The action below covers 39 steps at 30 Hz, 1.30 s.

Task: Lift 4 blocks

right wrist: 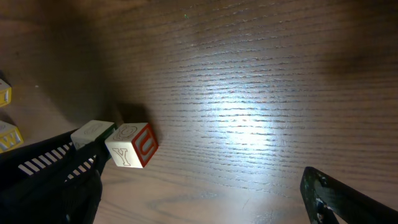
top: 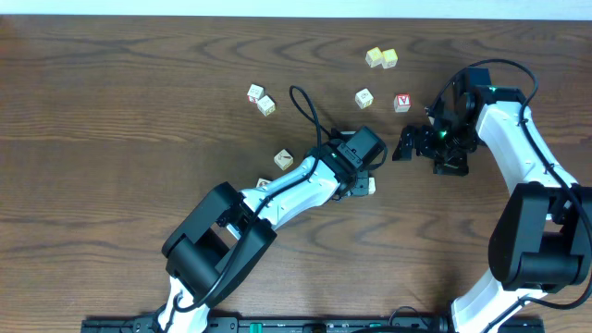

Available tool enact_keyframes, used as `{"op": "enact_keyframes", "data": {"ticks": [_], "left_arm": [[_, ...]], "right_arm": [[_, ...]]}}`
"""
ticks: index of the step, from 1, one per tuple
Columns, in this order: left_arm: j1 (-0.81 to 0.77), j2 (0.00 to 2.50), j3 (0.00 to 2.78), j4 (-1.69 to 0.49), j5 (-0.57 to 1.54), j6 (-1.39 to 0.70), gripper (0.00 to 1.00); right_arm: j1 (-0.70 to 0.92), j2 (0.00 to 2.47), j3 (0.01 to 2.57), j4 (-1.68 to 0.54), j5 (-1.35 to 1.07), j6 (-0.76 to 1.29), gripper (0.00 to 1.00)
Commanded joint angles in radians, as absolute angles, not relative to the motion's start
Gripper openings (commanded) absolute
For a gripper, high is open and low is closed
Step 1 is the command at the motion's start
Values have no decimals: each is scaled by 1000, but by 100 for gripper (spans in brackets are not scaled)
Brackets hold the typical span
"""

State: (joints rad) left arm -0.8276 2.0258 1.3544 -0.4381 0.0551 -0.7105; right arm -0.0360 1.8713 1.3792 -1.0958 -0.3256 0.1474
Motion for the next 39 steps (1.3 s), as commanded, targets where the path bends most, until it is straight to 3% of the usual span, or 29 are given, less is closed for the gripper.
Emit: {"op": "enact_keyframes", "data": {"ticks": [1, 24, 27, 30, 39], "left_arm": [[-826, 2033, 1357, -431, 33, -719, 38], [-821, 2033, 1358, -428, 15, -735, 35], [-821, 2033, 1358, -428, 15, -735, 41], [-820, 2033, 1358, -428, 15, -735, 61], [-820, 1956, 1360, -445, 14, -734, 62]], "right_arm": [[-28, 1874, 1392, -1097, -330, 134, 99], [-25, 1874, 1392, -1100, -330, 133, 99], [-25, 1874, 1392, -1100, -330, 133, 99], [-25, 1874, 1392, -1101, -330, 133, 99], [-25, 1874, 1392, -1100, -330, 133, 99]]}}
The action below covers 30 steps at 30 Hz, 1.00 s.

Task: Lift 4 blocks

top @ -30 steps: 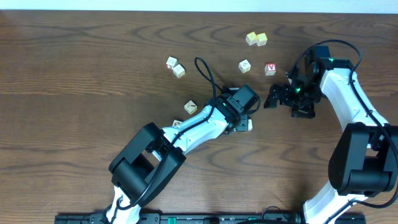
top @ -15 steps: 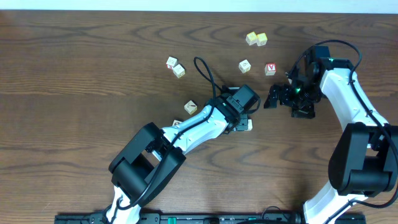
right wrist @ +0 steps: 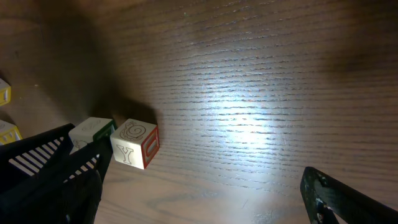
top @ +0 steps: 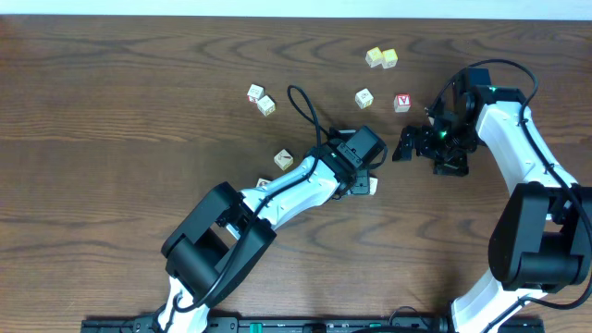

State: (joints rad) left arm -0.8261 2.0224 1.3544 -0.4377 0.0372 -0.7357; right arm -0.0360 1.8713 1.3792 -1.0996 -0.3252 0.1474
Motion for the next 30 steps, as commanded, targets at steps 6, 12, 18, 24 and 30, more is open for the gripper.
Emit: {"op": "enact_keyframes", "data": {"ticks": [6, 12, 18, 24, 30], "left_arm": [[-773, 1819, 1360, -534, 14, -734, 62], [-559, 1709, 1360, -748, 14, -699, 62], [-475, 1790, 1353, -753, 89, -645, 62], [-485, 1893, 1353, -709, 94, -699, 62], [-479, 1928, 1353, -641, 93, -338, 68]], "right_arm": [[-24, 1874, 1392, -1105, -332, 134, 99], [17, 1874, 1391, -1115, -342, 134, 99], [100, 1874, 1391, -1050, -341, 164, 99], [146, 1874, 1391, -1041, -311, 194, 99], [142, 1874, 1391, -1053, -287, 194, 99]]}}
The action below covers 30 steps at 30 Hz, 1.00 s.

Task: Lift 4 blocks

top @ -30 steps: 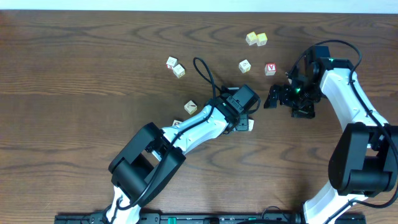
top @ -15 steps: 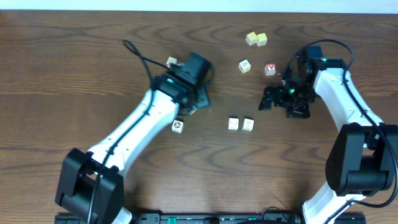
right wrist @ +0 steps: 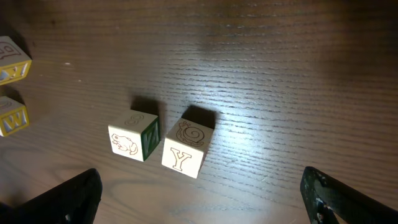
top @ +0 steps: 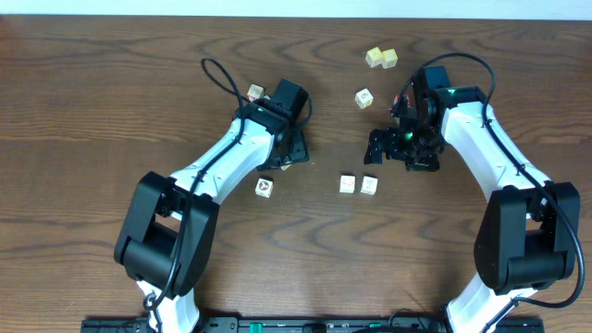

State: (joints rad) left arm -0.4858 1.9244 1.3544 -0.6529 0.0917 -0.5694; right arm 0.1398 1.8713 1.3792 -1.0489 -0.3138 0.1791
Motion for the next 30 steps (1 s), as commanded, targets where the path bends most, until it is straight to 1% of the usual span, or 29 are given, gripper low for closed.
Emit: {"op": "enact_keyframes", "data": {"ticks": [1, 2, 5, 7, 10, 13, 14, 17, 18, 20, 23, 30], "left_arm": [[-476, 1928, 1353, -638, 93, -270, 69], [-473, 1928, 1353, -638, 93, -218, 71], [-459, 1928, 1353, -639, 93, -38, 73], [-450, 1929, 1353, -638, 85, 133, 73], [-439, 1929, 1352, -613, 28, 293, 73], [-435, 1929, 1352, -607, 31, 300, 74], [-435, 1929, 1352, -612, 46, 312, 76], [-435, 1929, 1352, -640, 105, 376, 77], [-435, 1929, 1352, -653, 126, 395, 79], [-435, 1929, 1352, -669, 150, 409, 80], [-435, 1929, 1350, -688, 211, 422, 84], [-426, 1997, 1343, -664, 209, 452, 80]], "right_arm": [[144, 1874, 1391, -1056, -281, 193, 99], [145, 1874, 1391, -1057, -279, 193, 99], [145, 1874, 1391, -1058, -277, 185, 99], [145, 1874, 1391, -1060, -277, 185, 99], [145, 1874, 1391, -1063, -277, 185, 99], [145, 1874, 1391, -1063, -277, 185, 99], [145, 1874, 1391, -1063, -277, 185, 99], [145, 1874, 1391, -1063, -277, 185, 99], [145, 1874, 1391, -1063, -277, 182, 99], [145, 1874, 1391, -1064, -276, 177, 99], [146, 1874, 1391, -1063, -274, 178, 99], [150, 1874, 1391, -1075, -266, 178, 99]]}}
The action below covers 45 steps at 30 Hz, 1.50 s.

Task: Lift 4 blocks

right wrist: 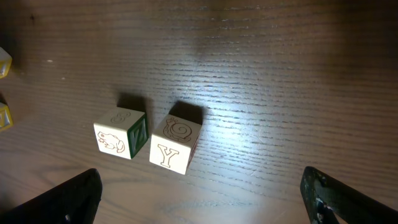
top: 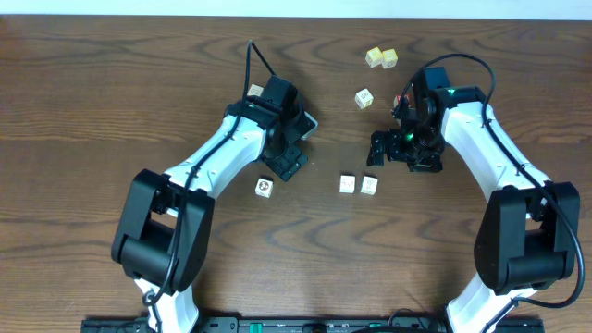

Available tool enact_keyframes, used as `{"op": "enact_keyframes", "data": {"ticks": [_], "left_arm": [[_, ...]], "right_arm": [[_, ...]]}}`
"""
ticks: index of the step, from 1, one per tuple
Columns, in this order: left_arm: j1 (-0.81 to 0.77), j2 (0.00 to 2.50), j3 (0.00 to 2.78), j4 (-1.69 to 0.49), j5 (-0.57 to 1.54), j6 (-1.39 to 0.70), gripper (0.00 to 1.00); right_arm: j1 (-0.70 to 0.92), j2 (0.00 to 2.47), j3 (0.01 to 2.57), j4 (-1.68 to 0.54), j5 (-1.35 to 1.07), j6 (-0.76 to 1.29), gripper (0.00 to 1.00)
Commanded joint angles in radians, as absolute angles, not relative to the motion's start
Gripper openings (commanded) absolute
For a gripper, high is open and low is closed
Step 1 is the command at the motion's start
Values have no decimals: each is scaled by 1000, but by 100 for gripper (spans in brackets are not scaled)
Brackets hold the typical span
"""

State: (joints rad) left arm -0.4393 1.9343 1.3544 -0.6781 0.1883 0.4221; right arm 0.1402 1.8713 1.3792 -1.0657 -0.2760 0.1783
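Two wooden letter blocks lie side by side mid-table: a frog block and a Y block. My right gripper hovers just beyond them, open, with both dark fingers wide of the pair and nothing between them. My left gripper is over the left cluster, its jaws spread apart; another block lies just below it. Whether a block sits under that gripper is hidden.
More blocks lie at the back: a single one, a yellow-sided pair, and one peeking out by the left arm. A red-sided block is half covered by the right arm. The table is dark wood.
My left gripper stays over the left cluster but has turned, and its cable now arcs higher. The right gripper shifted slightly; the two middle blocks sit a little lower-left in its view.
At first my left gripper was mid-table beside the Y block, with the right gripper open nearby. It stayed there, the Y block slightly turned. Then the left arm stood over the left cluster, two blocks lay free mid-table, and the right gripper hung open beside them, as now.
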Motion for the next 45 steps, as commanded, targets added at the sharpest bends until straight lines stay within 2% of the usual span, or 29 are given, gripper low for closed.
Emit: {"op": "enact_keyframes", "data": {"ticks": [1, 3, 10, 12, 16, 19, 21, 22, 23, 26, 32, 35, 40, 45], "left_arm": [[-423, 2010, 1343, -660, 209, 452, 80], [-420, 2035, 1343, -657, 209, 452, 79], [-420, 2041, 1344, -629, 198, 450, 63], [-420, 2041, 1344, -627, 198, 447, 48], [-420, 2041, 1344, -627, 198, 398, 48], [-420, 2040, 1344, -627, 199, 305, 47], [-422, 2040, 1347, -627, 199, 169, 47], [-423, 2040, 1348, -627, 199, 111, 39], [-423, 2040, 1348, -627, 199, 70, 36], [-423, 2040, 1348, -631, 207, -65, 34], [-423, 2040, 1348, -635, 461, -92, 34], [-426, 2040, 1348, -636, 546, -192, 34], [-445, 2040, 1347, -643, 521, -306, 34], [-512, 2041, 1344, -677, 298, -493, 34]], "right_arm": [[150, 1874, 1391, -1083, -265, 177, 99], [149, 1874, 1391, -1090, -259, 176, 99], [157, 1874, 1391, -1092, -251, 159, 99], [156, 1874, 1391, -1092, -250, 159, 99], [156, 1874, 1391, -1092, -236, 159, 99], [157, 1874, 1391, -1090, -236, 159, 99], [157, 1874, 1391, -1089, -236, 159, 99], [157, 1874, 1391, -1089, -236, 159, 99], [157, 1874, 1391, -1089, -236, 159, 99], [157, 1874, 1391, -1089, -236, 159, 99], [157, 1874, 1391, -1088, -236, 159, 99], [157, 1874, 1391, -1084, -236, 159, 99], [157, 1874, 1391, -1084, -236, 159, 99], [157, 1874, 1391, -1084, -236, 159, 99]]}}
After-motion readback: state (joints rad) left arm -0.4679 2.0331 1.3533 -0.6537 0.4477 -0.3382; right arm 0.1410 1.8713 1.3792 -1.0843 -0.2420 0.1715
